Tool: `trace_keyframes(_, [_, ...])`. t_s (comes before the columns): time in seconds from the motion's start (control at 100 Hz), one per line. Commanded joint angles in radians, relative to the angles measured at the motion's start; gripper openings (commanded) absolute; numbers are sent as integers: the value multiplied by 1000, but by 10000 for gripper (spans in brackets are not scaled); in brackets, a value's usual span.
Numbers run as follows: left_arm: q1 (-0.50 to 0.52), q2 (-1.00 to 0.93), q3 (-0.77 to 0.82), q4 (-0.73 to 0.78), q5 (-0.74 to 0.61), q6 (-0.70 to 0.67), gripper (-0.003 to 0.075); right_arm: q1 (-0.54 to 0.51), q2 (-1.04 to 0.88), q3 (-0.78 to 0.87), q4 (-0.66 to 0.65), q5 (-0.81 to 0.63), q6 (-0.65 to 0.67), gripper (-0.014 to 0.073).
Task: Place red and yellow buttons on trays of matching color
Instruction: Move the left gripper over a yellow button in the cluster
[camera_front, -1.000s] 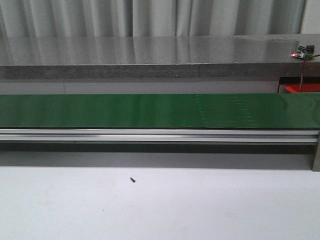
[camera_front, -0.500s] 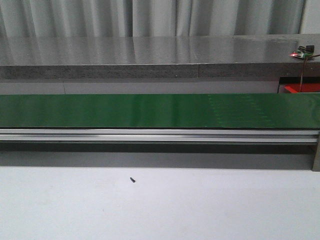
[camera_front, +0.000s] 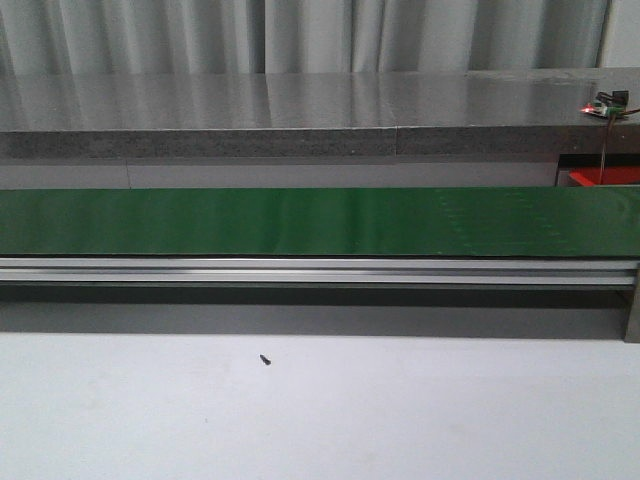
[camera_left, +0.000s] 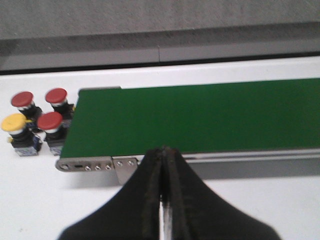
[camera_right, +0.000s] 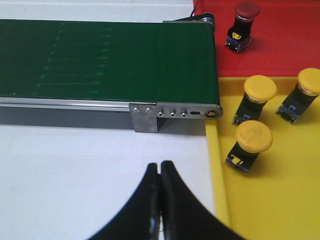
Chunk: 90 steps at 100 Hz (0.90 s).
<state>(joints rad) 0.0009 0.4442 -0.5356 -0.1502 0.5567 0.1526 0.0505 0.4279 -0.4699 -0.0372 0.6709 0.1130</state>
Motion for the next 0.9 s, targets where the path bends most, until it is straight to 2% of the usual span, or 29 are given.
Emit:
trace_keyframes(0.0, [5, 11, -27, 66, -151, -74, -20, 1, 4, -28, 1, -71, -8, -60])
trace_keyframes(0.13, [54, 36, -27, 99, -189, -153, -20, 1, 4, -28, 1, -71, -8, -60])
trace_keyframes(0.46, [171, 176, -67, 103, -213, -147, -20, 1, 4, -28, 1, -71, -8, -60])
trace_keyframes(0.89, [376, 547, -294, -4, -158, -153, -18, 1, 4, -28, 1, -70, -8, -60])
